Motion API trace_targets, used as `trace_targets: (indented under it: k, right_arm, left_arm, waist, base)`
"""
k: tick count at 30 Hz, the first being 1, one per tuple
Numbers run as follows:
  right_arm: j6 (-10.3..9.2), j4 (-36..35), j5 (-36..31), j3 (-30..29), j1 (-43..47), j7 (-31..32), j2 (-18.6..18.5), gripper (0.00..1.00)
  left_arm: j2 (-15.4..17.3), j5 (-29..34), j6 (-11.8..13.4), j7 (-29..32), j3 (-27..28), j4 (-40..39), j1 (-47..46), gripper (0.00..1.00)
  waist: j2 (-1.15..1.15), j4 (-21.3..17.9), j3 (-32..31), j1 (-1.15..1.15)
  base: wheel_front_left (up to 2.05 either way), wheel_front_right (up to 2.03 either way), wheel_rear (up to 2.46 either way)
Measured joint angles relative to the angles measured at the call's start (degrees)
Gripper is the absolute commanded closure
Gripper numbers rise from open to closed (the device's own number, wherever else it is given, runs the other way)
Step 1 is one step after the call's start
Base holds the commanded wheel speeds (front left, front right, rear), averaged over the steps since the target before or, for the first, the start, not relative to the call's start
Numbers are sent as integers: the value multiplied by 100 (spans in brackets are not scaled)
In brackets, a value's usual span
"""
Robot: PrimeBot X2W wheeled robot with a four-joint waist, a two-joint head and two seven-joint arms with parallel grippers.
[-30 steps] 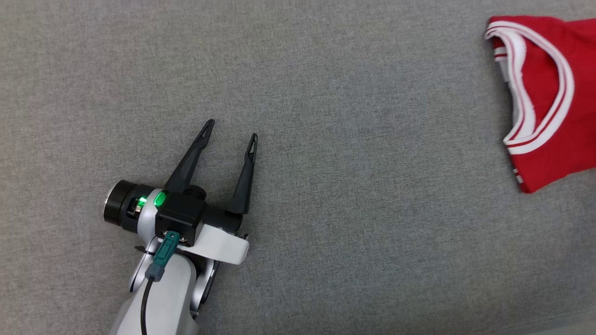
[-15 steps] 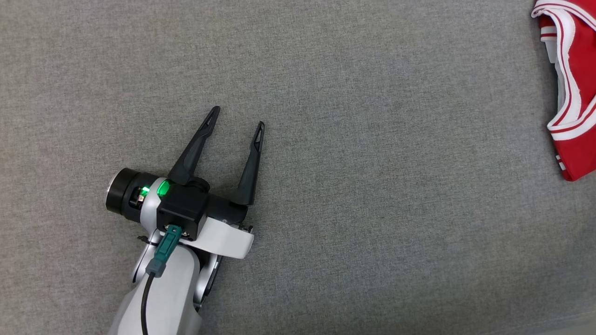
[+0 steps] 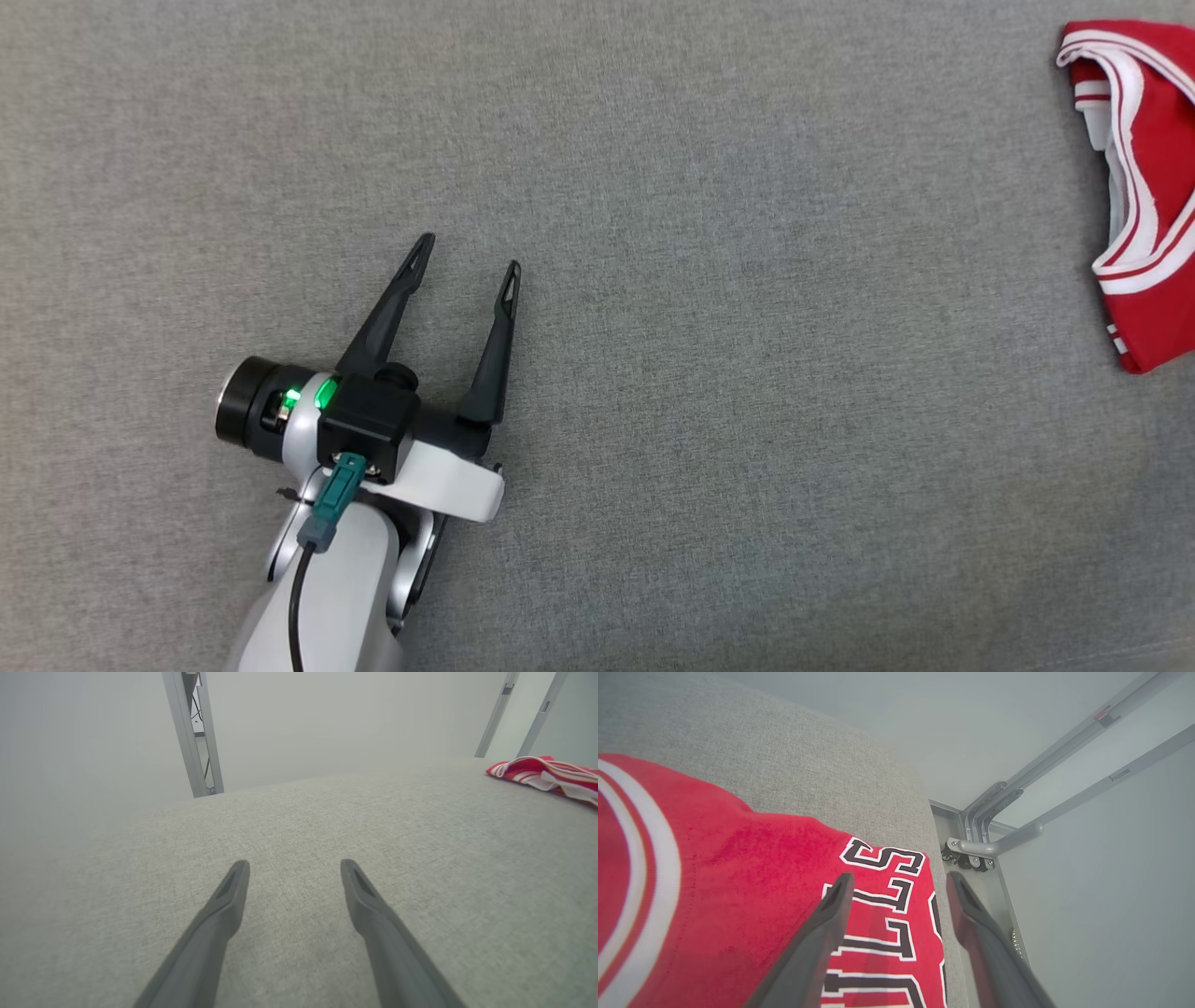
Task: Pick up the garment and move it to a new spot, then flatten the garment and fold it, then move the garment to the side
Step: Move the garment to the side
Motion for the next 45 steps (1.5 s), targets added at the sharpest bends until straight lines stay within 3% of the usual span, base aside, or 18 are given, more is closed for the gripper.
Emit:
trace_targets:
  k: [3, 13, 20, 25, 33, 41, 45]
  right_arm:
    - [0, -110, -10, -87, 12, -7, 92, 0]
    - [-1, -1528, -359, -698, 633, -22, 417, 0]
    - [0, -2561, -715, -1651, 1580, -22, 745, 0]
    - [-1, -3426, -1111, -2642, 2454, -22, 1078, 0]
    - [-1, -4903, -2105, -4091, 4257, -23, 2096, 0]
    - [-1, -5823, -2926, -4771, 5654, -22, 2996, 0]
    - [-1, -6093, -3225, -4945, 6081, -23, 3197, 0]
  left_arm:
    - [11, -48, 48, 15, 0, 37, 132, 0]
    - [5, -148, 98, 16, 80, 78, 586, 0]
    - [3, -245, 135, 16, 283, 79, 946, 0]
    - [1, -292, 181, 16, 492, 30, 1225, 0]
    - [3, -298, 162, 18, 846, 2, 1651, 0]
    - [2, -394, 152, 16, 991, -30, 1935, 0]
    - [2, -413, 157, 16, 998, -63, 2043, 0]
  waist:
    - [0, 25, -184, 0]
    - [0, 84, -1102, 0]
    - [0, 182, -1810, 0]
    - [0, 280, -2261, 0]
    - [0, 460, -2780, 0]
    - [0, 658, -3159, 0]
    - [0, 711, -3279, 0]
  base:
    - [0, 0, 0]
    - [0, 0, 0]
    - [0, 0, 0]
    - [0, 0, 0]
    - [0, 0, 0]
    - [0, 0, 0]
    - [0, 0, 0]
